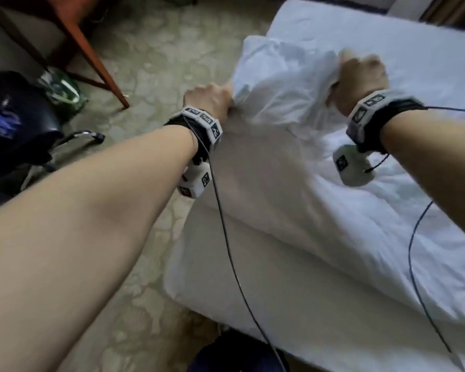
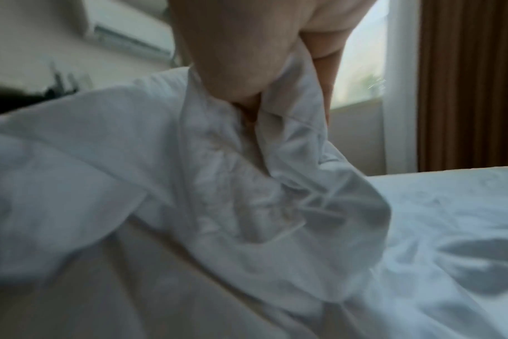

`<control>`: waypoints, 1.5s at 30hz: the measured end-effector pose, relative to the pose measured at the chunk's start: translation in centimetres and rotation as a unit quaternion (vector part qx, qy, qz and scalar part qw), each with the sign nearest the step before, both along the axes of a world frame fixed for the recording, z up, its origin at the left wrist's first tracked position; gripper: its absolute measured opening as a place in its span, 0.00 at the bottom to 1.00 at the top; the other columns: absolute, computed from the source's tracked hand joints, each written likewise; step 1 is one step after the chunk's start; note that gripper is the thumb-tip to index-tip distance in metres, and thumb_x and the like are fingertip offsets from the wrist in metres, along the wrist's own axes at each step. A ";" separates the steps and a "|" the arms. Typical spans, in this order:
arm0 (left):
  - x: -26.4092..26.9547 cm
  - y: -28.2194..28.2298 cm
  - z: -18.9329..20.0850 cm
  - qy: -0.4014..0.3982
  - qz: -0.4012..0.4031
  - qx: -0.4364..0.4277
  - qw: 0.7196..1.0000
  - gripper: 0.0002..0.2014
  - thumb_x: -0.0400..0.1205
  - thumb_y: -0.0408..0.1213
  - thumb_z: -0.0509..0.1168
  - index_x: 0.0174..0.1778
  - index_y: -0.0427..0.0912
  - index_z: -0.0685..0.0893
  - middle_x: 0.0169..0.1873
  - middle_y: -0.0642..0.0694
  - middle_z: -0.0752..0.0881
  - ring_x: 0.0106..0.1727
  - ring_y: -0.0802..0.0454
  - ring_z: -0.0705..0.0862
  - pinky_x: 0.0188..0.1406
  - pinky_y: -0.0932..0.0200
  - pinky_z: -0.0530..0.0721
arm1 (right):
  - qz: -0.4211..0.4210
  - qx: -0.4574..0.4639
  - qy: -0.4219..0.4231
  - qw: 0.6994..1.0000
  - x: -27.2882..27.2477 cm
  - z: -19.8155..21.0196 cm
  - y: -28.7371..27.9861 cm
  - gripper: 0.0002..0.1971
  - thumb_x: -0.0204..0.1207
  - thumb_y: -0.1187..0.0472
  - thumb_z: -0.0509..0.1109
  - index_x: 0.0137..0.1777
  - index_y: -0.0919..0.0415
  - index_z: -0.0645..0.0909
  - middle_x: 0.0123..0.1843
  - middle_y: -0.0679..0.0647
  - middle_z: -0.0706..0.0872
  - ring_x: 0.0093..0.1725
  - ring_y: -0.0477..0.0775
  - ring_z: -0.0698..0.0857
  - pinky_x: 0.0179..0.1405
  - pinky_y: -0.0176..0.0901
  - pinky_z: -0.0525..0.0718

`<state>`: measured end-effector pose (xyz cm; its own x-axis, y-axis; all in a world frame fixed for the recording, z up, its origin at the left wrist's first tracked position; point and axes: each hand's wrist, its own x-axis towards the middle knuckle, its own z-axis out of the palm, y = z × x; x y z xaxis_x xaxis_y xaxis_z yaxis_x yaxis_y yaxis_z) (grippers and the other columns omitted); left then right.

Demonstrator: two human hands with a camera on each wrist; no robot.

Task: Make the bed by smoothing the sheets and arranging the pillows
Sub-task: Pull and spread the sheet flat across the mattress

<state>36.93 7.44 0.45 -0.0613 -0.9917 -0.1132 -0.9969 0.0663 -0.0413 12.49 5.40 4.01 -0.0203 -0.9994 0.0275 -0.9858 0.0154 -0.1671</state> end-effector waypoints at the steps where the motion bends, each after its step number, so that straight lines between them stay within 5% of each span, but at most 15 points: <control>1: -0.3 -1.3 1.0 0.005 0.009 -0.013 1.000 0.15 0.83 0.32 0.58 0.66 0.43 0.75 0.57 0.32 0.85 0.58 0.30 0.84 0.50 0.42 0.81 | -0.015 -0.028 -0.024 0.999 -0.3 1.7 -1.7 0.18 0.74 0.64 0.67 0.64 0.63 0.74 0.56 0.76 0.81 0.54 0.79 0.82 0.51 0.62 0.81; 4: 0.6 -4.0 2.6 0.019 0.035 0.017 0.999 0.18 0.83 0.40 0.62 0.68 0.41 0.71 0.60 0.34 0.81 0.62 0.32 0.82 0.53 0.40 0.80 | 0.016 -0.013 -0.060 0.998 0.1 3.9 -4.8 0.27 0.70 0.60 0.62 0.72 0.53 0.69 0.61 0.71 0.81 0.59 0.74 0.81 0.60 0.57 0.80; 6: 2.6 -5.1 3.4 -0.009 0.026 0.067 0.997 0.15 0.81 0.38 0.64 0.64 0.41 0.75 0.57 0.36 0.81 0.58 0.34 0.83 0.55 0.39 0.80 | 0.064 0.037 -0.017 0.997 0.9 4.4 -5.6 0.33 0.72 0.59 0.67 0.78 0.51 0.63 0.64 0.70 0.79 0.64 0.73 0.78 0.64 0.58 0.76; 10: 6.8 -7.5 5.4 -0.076 -0.055 0.162 0.982 0.02 0.73 0.35 0.68 0.36 0.44 0.80 0.28 0.46 0.78 0.26 0.50 0.76 0.33 0.55 0.80 | 0.055 0.129 0.104 0.985 3.0 3.6 -7.0 0.34 0.73 0.59 0.71 0.79 0.52 0.66 0.69 0.68 0.77 0.68 0.70 0.75 0.69 0.56 0.71; 15: 12.7 -14.2 6.0 -0.089 -0.114 0.162 0.976 0.02 0.74 0.33 0.65 0.38 0.39 0.80 0.35 0.40 0.82 0.37 0.38 0.82 0.36 0.55 0.77 | -0.029 0.209 0.099 0.972 8.2 1.4 -10.9 0.23 0.74 0.54 0.68 0.71 0.48 0.78 0.69 0.60 0.81 0.68 0.65 0.78 0.68 0.55 0.77; 20: 16.5 -21.1 3.3 -0.094 -0.207 0.168 0.959 0.02 0.73 0.34 0.66 0.40 0.41 0.80 0.41 0.40 0.85 0.35 0.38 0.82 0.36 0.54 0.78 | -0.092 0.228 0.077 0.966 13.9 -0.7 -12.0 0.20 0.75 0.54 0.67 0.68 0.47 0.80 0.69 0.58 0.82 0.66 0.65 0.80 0.66 0.52 0.80; 24: 18.5 -23.4 2.8 -0.093 -0.288 0.208 0.930 0.03 0.70 0.32 0.66 0.33 0.40 0.77 0.35 0.39 0.84 0.29 0.42 0.82 0.32 0.53 0.80 | -0.135 0.281 0.064 0.948 18.9 -0.2 -12.2 0.19 0.77 0.56 0.67 0.68 0.52 0.80 0.69 0.59 0.82 0.66 0.64 0.80 0.66 0.52 0.81; 29: 18.9 -27.4 3.8 -0.091 -0.380 0.176 0.904 0.11 0.74 0.32 0.65 0.51 0.43 0.83 0.45 0.42 0.86 0.41 0.39 0.86 0.37 0.53 0.82 | -0.205 0.246 0.008 0.947 21.6 1.8 -14.0 0.17 0.78 0.62 0.66 0.66 0.59 0.83 0.67 0.61 0.83 0.67 0.65 0.80 0.65 0.50 0.80; 34: 15.3 -29.5 1.9 -0.129 -0.465 0.184 0.856 0.13 0.75 0.34 0.64 0.55 0.46 0.83 0.45 0.43 0.87 0.41 0.39 0.87 0.40 0.49 0.88 | -0.276 0.253 -0.030 0.927 20.2 1.9 -13.0 0.15 0.77 0.62 0.66 0.60 0.65 0.86 0.62 0.65 0.86 0.62 0.66 0.82 0.63 0.50 0.81; 39: 8.6 -31.9 -0.9 -0.132 -0.509 0.204 0.826 0.15 0.84 0.35 0.59 0.66 0.41 0.81 0.61 0.40 0.83 0.60 0.39 0.83 0.47 0.58 0.72 | -0.367 0.298 -0.074 0.878 16.6 -1.9 -10.6 0.18 0.79 0.57 0.65 0.67 0.64 0.81 0.65 0.63 0.84 0.64 0.64 0.81 0.63 0.50 0.81; 42: 3.7 -33.6 -3.5 -0.175 -0.607 0.178 0.755 0.17 0.87 0.41 0.51 0.61 0.37 0.81 0.60 0.36 0.83 0.55 0.37 0.81 0.47 0.56 0.72 | -0.440 0.317 -0.121 0.831 15.7 -6.4 -10.7 0.24 0.76 0.50 0.67 0.68 0.62 0.76 0.64 0.64 0.83 0.61 0.66 0.82 0.57 0.51 0.83; 45: -1.0 -35.2 -7.0 -0.251 -0.697 0.172 0.649 0.19 0.88 0.40 0.51 0.72 0.40 0.76 0.67 0.37 0.79 0.64 0.36 0.78 0.58 0.49 0.77 | -0.514 0.309 -0.212 0.772 16.5 -12.5 -13.5 0.26 0.73 0.47 0.65 0.68 0.59 0.73 0.65 0.64 0.81 0.61 0.68 0.81 0.55 0.52 0.80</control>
